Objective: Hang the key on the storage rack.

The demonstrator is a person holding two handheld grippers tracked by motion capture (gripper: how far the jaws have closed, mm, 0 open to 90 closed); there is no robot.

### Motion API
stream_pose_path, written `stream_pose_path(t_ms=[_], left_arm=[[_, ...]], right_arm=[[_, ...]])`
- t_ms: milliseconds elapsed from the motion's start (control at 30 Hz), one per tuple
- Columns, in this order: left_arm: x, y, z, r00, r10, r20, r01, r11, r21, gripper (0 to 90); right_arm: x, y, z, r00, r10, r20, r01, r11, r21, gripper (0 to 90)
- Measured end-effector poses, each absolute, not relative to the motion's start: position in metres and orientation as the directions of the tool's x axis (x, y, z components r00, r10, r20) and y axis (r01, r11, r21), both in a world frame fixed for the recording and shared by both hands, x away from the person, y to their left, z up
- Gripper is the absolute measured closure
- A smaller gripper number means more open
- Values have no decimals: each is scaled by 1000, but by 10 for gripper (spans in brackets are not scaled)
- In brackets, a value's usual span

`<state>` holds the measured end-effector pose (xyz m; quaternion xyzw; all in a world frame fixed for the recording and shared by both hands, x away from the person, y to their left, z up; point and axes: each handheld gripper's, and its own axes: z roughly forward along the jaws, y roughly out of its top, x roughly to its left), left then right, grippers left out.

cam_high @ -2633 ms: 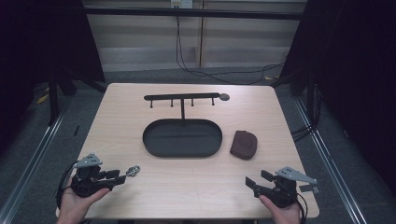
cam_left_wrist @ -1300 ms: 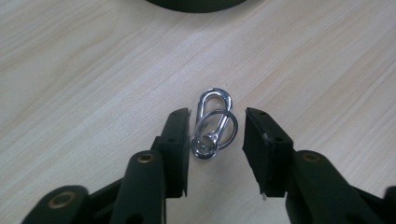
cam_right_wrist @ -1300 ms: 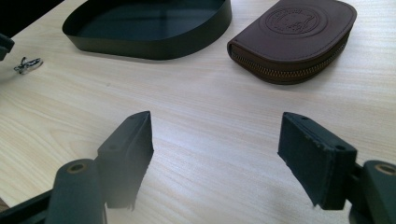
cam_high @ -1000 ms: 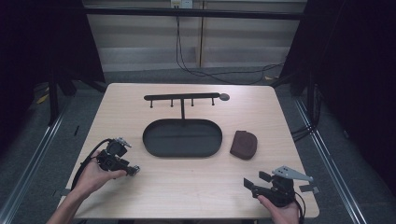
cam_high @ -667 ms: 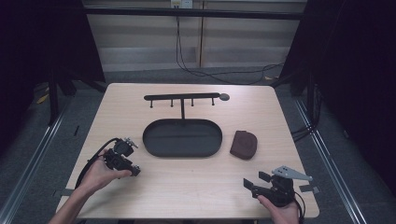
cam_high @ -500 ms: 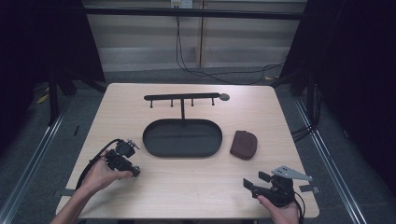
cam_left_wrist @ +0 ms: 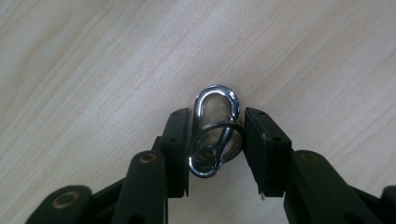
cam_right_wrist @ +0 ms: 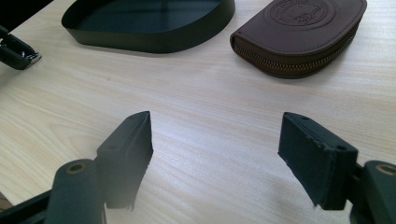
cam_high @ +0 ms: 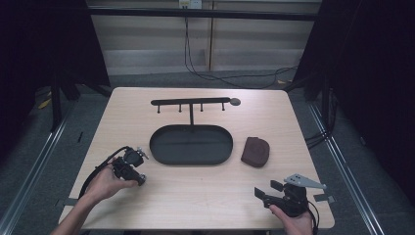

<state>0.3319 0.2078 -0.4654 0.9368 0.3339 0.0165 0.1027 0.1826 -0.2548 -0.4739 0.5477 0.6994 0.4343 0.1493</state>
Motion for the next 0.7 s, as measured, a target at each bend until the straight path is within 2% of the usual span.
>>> stream_pose_path(t_ms=[367, 700], left_arm=[[334, 207, -463, 776, 629, -52, 624, -753, 207, 626], [332, 205, -443, 782, 620, -61, 614, -751, 244, 626]], right_arm=[[184, -255, -475, -356, 896, 266, 642, 27, 766, 259], [184, -255, -475, -354, 895, 271, 643, 22, 765, 259]])
